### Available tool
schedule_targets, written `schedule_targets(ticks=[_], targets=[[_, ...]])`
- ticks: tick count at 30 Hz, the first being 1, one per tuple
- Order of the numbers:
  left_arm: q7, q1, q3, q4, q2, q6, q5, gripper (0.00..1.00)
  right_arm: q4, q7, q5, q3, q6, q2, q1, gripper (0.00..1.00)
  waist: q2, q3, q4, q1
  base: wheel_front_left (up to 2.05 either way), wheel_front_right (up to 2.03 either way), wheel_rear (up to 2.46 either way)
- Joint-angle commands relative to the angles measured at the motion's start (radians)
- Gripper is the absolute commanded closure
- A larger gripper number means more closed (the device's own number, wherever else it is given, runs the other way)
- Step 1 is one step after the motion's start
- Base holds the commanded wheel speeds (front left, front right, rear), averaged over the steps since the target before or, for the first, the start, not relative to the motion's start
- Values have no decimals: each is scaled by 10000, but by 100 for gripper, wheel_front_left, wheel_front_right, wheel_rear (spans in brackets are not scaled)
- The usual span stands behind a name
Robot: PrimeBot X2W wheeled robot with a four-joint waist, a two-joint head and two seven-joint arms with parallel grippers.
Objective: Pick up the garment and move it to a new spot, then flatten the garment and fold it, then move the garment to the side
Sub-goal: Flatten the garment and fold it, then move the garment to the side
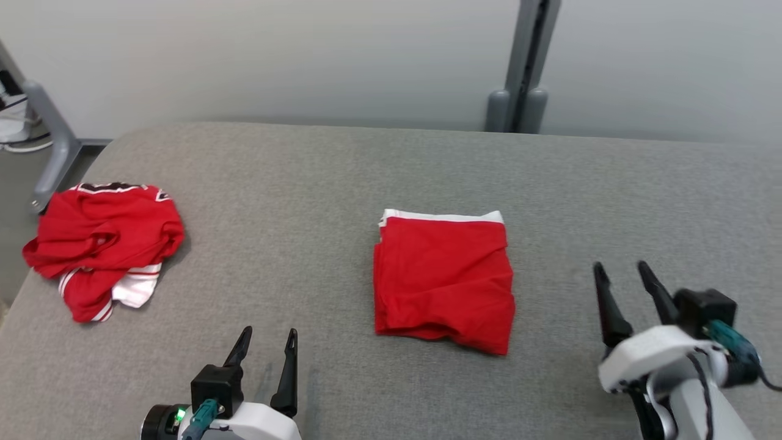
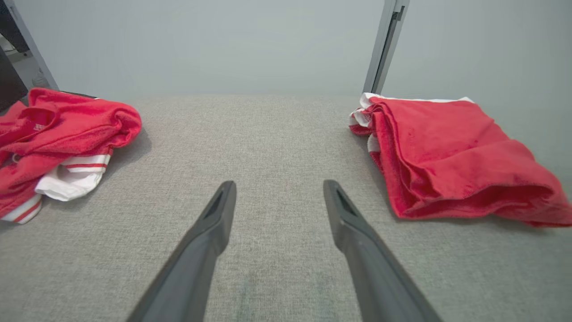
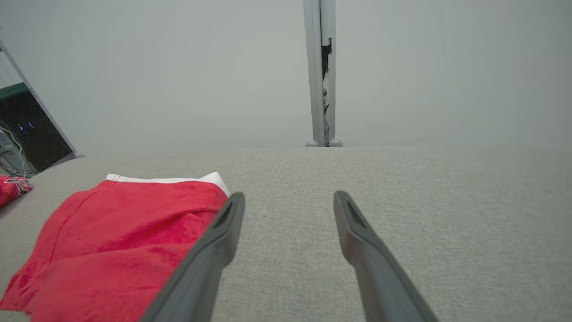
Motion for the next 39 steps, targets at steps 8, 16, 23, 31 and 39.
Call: schedule_targets(ticks=[8, 16, 23, 31, 39], targets=[[-1, 407, 407, -76, 48, 29, 399, 0, -737, -46, -170, -987, -1, -29, 1521, 0, 0, -474, -733, 0, 0, 0, 0], [-1, 837, 655, -143, 46, 108, 639, 0, -946, -46, -578, -727, -1, -40, 2207, 0, 0, -787, -961, 0, 0, 0, 0], [-1, 1331, 848, -301, 45, 199, 691, 0, -1042, -46, -321, -495, -1, -42, 2460, 0, 0, -1104, -1078, 0, 0, 0, 0], [-1, 1548, 1008, -321, 48, 153, 746, 0, -982, -47, -150, -297, -1, -40, 2474, 0, 0, -1189, -1100, 0, 0, 0, 0], [-1, 1518, 917, -317, 46, 153, 667, 0, -844, -47, 22, -32, -2, -38, 2378, 0, 0, -1081, -1016, 0, 0, 0, 0]])
